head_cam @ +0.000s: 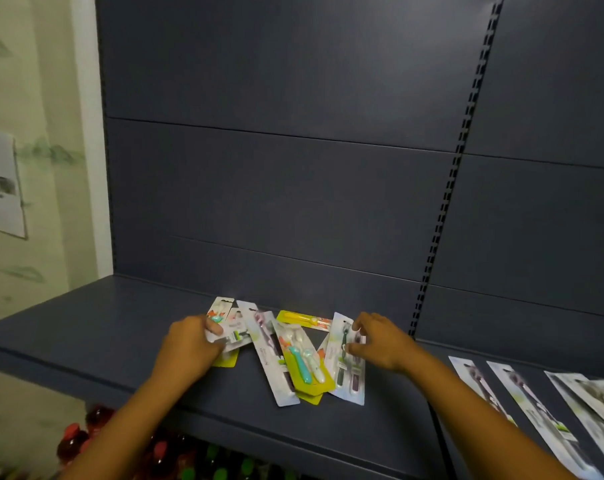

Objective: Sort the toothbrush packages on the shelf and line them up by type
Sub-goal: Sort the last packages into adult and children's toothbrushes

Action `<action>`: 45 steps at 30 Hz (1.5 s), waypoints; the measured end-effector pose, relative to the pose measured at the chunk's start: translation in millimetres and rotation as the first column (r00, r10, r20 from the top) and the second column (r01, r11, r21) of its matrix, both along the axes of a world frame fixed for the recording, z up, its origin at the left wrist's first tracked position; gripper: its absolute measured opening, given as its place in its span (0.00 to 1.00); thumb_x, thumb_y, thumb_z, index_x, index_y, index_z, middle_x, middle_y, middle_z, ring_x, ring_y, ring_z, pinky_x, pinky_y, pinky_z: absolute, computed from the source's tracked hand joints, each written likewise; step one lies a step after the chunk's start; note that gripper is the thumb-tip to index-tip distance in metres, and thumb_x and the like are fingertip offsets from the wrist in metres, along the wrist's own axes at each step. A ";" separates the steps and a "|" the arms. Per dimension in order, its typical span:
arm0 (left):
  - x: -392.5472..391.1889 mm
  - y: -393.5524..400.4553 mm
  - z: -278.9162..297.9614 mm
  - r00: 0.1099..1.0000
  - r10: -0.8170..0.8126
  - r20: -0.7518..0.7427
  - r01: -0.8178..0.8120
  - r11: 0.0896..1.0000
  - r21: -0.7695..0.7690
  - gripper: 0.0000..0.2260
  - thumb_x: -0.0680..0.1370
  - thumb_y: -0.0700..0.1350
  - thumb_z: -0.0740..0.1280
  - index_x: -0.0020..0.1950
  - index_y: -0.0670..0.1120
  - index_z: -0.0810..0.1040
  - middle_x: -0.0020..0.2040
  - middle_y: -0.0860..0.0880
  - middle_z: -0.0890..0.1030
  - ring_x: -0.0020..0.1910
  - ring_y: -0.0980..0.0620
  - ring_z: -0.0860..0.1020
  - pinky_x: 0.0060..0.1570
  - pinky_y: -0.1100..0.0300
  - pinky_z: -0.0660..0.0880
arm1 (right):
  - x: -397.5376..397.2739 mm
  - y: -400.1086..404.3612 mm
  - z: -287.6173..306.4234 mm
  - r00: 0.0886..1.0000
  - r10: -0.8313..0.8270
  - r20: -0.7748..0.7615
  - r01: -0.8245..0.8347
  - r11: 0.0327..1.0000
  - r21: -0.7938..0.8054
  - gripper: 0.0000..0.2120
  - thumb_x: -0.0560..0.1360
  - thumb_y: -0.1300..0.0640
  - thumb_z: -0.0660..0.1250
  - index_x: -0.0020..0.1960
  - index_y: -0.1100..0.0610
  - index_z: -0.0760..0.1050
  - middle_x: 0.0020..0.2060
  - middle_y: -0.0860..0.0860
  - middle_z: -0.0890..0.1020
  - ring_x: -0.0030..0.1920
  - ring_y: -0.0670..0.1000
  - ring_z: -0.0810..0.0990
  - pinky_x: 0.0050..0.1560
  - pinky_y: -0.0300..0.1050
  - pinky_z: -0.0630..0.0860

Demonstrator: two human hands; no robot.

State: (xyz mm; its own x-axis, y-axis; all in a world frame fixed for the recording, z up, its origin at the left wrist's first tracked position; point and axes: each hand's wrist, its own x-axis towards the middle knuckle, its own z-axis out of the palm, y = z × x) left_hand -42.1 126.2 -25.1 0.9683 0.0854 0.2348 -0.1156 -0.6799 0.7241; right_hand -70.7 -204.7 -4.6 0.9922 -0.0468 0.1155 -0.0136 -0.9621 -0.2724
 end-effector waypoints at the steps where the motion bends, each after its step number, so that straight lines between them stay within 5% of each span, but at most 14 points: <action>1: -0.4 4.3 1.5 0.998 0.027 0.050 -0.026 0.999 -0.020 0.07 0.70 0.42 0.74 0.43 0.52 0.80 0.49 0.51 0.80 0.48 0.46 0.79 0.43 0.58 0.73 | -0.5 0.4 -0.9 1.000 -0.002 -0.001 0.002 1.000 -0.004 0.22 0.74 0.45 0.69 0.63 0.51 0.69 0.62 0.51 0.73 0.59 0.52 0.74 0.53 0.44 0.73; 10: -10.9 17.6 4.4 0.950 0.204 0.237 -0.105 0.922 -0.372 0.10 0.72 0.41 0.74 0.49 0.53 0.80 0.48 0.50 0.80 0.45 0.47 0.77 0.41 0.53 0.73 | -2.2 -4.6 -1.3 0.999 -0.031 -0.011 0.031 1.000 0.001 0.20 0.74 0.45 0.69 0.61 0.52 0.69 0.58 0.51 0.74 0.55 0.51 0.74 0.52 0.45 0.75; 18: -18.0 -7.2 8.6 0.992 -0.015 0.129 0.112 0.599 -0.792 0.17 0.73 0.34 0.72 0.60 0.48 0.79 0.52 0.47 0.83 0.48 0.47 0.82 0.41 0.57 0.79 | -2.8 -6.1 -2.0 0.996 -0.068 -0.050 0.069 0.998 0.005 0.17 0.75 0.46 0.68 0.59 0.50 0.69 0.59 0.50 0.75 0.54 0.51 0.76 0.51 0.46 0.77; 22: -25.9 -23.5 7.8 0.981 -0.120 0.153 0.195 0.580 -0.791 0.13 0.74 0.36 0.72 0.56 0.50 0.80 0.51 0.48 0.84 0.48 0.46 0.84 0.44 0.51 0.81 | -2.1 -1.9 -7.1 0.995 -0.074 -0.072 0.074 0.997 0.000 0.16 0.75 0.48 0.67 0.59 0.53 0.71 0.58 0.51 0.76 0.50 0.50 0.76 0.41 0.40 0.71; 26: -33.3 -34.8 8.5 0.962 -0.189 0.195 0.269 0.564 -0.780 0.15 0.74 0.37 0.72 0.58 0.49 0.78 0.53 0.49 0.84 0.50 0.47 0.84 0.48 0.48 0.80 | -1.4 7.8 -14.6 0.990 -0.101 -0.097 0.102 0.995 0.001 0.16 0.75 0.45 0.66 0.58 0.53 0.73 0.57 0.51 0.79 0.50 0.51 0.78 0.45 0.42 0.75; 30: -42.0 -41.9 6.5 0.946 -0.238 0.221 0.320 0.561 -0.763 0.16 0.73 0.37 0.73 0.58 0.50 0.78 0.54 0.51 0.84 0.51 0.49 0.84 0.49 0.47 0.81 | 0.5 17.2 -26.1 0.982 -0.130 -0.138 0.135 0.991 0.026 0.11 0.77 0.44 0.64 0.48 0.51 0.74 0.50 0.51 0.79 0.47 0.50 0.78 0.37 0.38 0.70; 37: -53.7 -47.6 2.4 0.928 -0.286 0.238 0.366 0.592 -0.718 0.17 0.72 0.36 0.73 0.58 0.48 0.77 0.53 0.51 0.84 0.52 0.51 0.84 0.49 0.51 0.82 | 6.8 31.4 -42.6 0.958 -0.257 -0.130 0.268 0.960 0.083 0.27 0.73 0.39 0.65 0.67 0.52 0.71 0.62 0.52 0.78 0.57 0.53 0.80 0.53 0.46 0.79; 45: -61.5 -49.0 1.4 0.926 -0.288 0.244 0.374 0.619 -0.690 0.16 0.72 0.36 0.73 0.56 0.50 0.77 0.48 0.58 0.85 0.50 0.59 0.83 0.40 0.63 0.81 | 10.6 34.9 -37.5 0.931 -0.328 -0.160 0.357 0.910 0.212 0.13 0.73 0.48 0.66 0.50 0.57 0.73 0.51 0.55 0.81 0.42 0.52 0.77 0.37 0.40 0.71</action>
State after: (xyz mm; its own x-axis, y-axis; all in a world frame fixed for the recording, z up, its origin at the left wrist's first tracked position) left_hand -103.6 77.2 -23.7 0.9399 -0.0544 0.3372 -0.3271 0.1411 0.9344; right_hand -60.0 -169.8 -42.0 0.9158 -0.3975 -0.0572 -0.3768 -0.8013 -0.4647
